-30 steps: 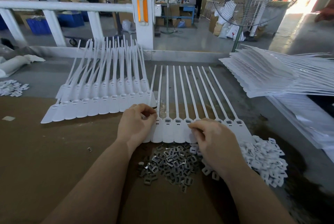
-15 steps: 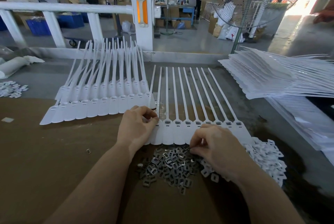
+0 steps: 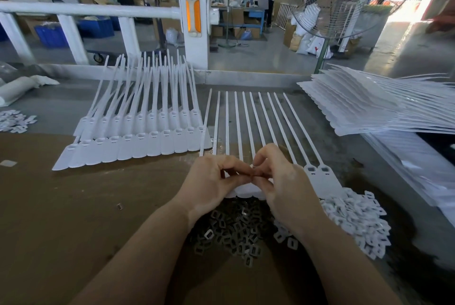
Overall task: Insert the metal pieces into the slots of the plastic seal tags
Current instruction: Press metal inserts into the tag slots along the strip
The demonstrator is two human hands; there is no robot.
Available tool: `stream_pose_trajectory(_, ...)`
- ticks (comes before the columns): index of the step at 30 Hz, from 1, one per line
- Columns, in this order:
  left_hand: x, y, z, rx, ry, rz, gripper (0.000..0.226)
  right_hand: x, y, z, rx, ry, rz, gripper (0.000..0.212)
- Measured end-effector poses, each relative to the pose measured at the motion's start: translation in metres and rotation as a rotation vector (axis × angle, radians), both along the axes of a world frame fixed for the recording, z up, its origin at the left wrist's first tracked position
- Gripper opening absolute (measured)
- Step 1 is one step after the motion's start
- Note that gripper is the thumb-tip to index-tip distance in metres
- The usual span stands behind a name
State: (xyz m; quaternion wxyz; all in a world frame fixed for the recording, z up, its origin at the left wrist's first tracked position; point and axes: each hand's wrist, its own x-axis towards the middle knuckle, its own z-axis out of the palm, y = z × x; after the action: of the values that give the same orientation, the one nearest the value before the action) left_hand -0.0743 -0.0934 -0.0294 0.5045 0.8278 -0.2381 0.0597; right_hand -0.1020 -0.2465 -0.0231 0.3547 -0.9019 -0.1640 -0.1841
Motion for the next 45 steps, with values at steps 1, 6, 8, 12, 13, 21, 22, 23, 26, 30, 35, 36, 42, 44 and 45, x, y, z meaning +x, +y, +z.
stream_pose_trajectory(1, 0.001, 0.0, -0.001, -0.006, 0.011, 0.004, 0.023, 0.0, 0.0, 0.0, 0.011, 0.001, 0.003, 0.03)
stream_pose_trajectory(6, 0.007, 0.002, -0.003, -0.003, 0.035, 0.16, 0.026, 0.0, -0.003, -0.005, 0.018, -0.027, -0.068, 0.02)
stream_pose_trajectory(8, 0.011, 0.007, -0.003, -0.02, 0.064, 0.276, 0.025, 0.001, -0.006, -0.007, -0.013, -0.018, -0.103, 0.014)
stream_pose_trajectory(12, 0.018, 0.011, -0.007, -0.02, 0.129, 0.367, 0.019, 0.001, -0.006, -0.011, -0.088, -0.018, -0.117, 0.011)
stream_pose_trajectory(13, 0.018, 0.009, -0.007, -0.007, 0.131, 0.367, 0.018, 0.001, -0.005, -0.011, -0.094, -0.026, -0.118, 0.011)
stream_pose_trajectory(21, 0.022, 0.004, -0.009, 0.072, 0.127, 0.379, 0.018, 0.0, -0.005, -0.013, -0.113, -0.04, -0.125, 0.011)
stream_pose_trajectory(22, 0.022, 0.003, -0.009, 0.083, 0.131, 0.377, 0.018, 0.0, -0.005, -0.013, -0.113, -0.038, -0.128, 0.011)
stream_pose_trajectory(23, 0.022, 0.003, -0.009, 0.088, 0.138, 0.376, 0.018, 0.0, -0.005, -0.013, -0.113, -0.035, -0.13, 0.011)
stream_pose_trajectory(26, 0.023, 0.004, -0.007, 0.069, 0.16, 0.374, 0.018, 0.0, -0.006, -0.013, -0.119, -0.033, -0.13, 0.011)
stream_pose_trajectory(30, 0.024, 0.006, -0.004, 0.103, 0.171, 0.365, 0.017, -0.001, -0.006, -0.013, -0.131, -0.04, -0.129, 0.01)
stream_pose_trajectory(35, 0.026, 0.006, -0.003, 0.344, 0.134, 0.405, 0.016, -0.002, -0.006, -0.013, -0.137, -0.033, -0.122, 0.009)
stream_pose_trajectory(36, 0.026, 0.006, -0.003, 0.373, 0.129, 0.414, 0.015, -0.002, -0.006, -0.013, -0.138, -0.035, -0.121, 0.009)
stream_pose_trajectory(42, 0.028, 0.005, -0.005, 0.376, 0.135, 0.442, 0.027, -0.002, -0.005, -0.012, -0.148, -0.039, -0.128, 0.009)
stream_pose_trajectory(44, 0.027, 0.005, -0.004, 0.346, 0.146, 0.446, 0.032, -0.002, -0.005, -0.012, -0.148, -0.04, -0.127, 0.009)
stream_pose_trajectory(45, 0.027, 0.004, -0.004, 0.336, 0.15, 0.45, 0.033, -0.002, -0.005, -0.012, -0.147, -0.043, -0.127, 0.009)
